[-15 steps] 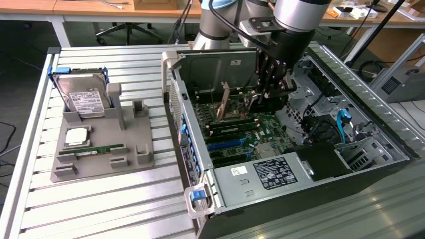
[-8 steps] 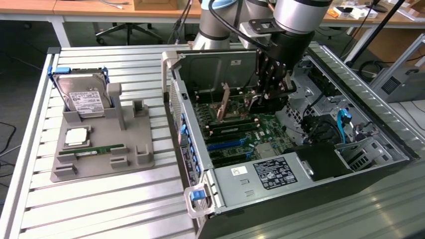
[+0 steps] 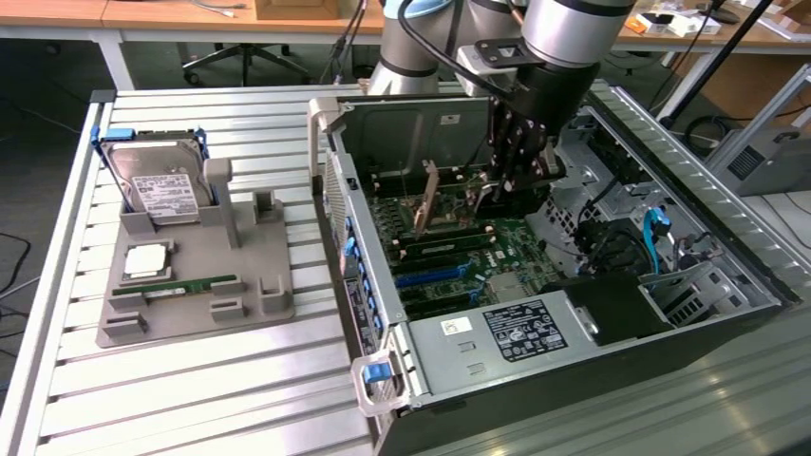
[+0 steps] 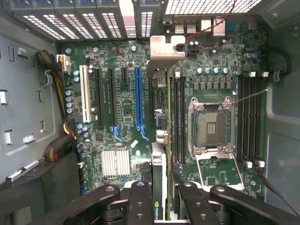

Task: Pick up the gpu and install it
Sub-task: 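Insert the gpu into the slot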

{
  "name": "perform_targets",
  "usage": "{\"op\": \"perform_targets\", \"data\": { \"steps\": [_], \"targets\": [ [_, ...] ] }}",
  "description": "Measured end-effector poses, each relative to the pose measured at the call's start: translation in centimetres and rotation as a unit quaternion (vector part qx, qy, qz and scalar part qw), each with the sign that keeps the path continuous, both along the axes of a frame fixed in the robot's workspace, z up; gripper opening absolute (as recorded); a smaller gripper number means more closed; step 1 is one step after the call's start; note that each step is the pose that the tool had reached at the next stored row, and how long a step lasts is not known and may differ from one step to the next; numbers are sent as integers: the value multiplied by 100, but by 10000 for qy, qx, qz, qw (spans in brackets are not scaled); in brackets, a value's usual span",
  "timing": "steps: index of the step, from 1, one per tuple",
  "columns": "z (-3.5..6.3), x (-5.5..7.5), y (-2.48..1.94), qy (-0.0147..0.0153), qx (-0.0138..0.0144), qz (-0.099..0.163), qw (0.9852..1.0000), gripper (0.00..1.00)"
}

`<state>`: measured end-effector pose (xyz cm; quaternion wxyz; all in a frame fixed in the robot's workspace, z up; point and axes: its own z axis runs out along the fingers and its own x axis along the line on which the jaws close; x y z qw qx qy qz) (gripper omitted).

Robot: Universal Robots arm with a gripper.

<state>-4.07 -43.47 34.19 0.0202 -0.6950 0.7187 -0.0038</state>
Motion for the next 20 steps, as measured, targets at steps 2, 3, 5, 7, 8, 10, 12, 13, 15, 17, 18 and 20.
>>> {"op": "perform_targets", "data": {
  "steps": [2,3,5,7,8,10,12,13,15,17,18,20],
  "targets": [
    [-5,0,-4,0,0,0,10000,27],
    [-7,0,-5,0,0,0,10000,27],
    [-11,-1,-8,0,0,0,10000,27],
    [-16,-1,-11,0,0,0,10000,27],
    [-18,-1,-12,0,0,0,10000,27],
    [-26,-1,-17,0,0,0,10000,27],
    [-30,-1,-19,0,0,0,10000,27],
    [-32,-1,-21,0,0,0,10000,27],
    [-37,-1,-23,0,0,0,10000,27],
    [-42,-1,-26,0,0,0,10000,27],
    [-44,-1,-27,0,0,0,10000,27],
    [-49,-1,-30,0,0,0,10000,27]
  ]
}}
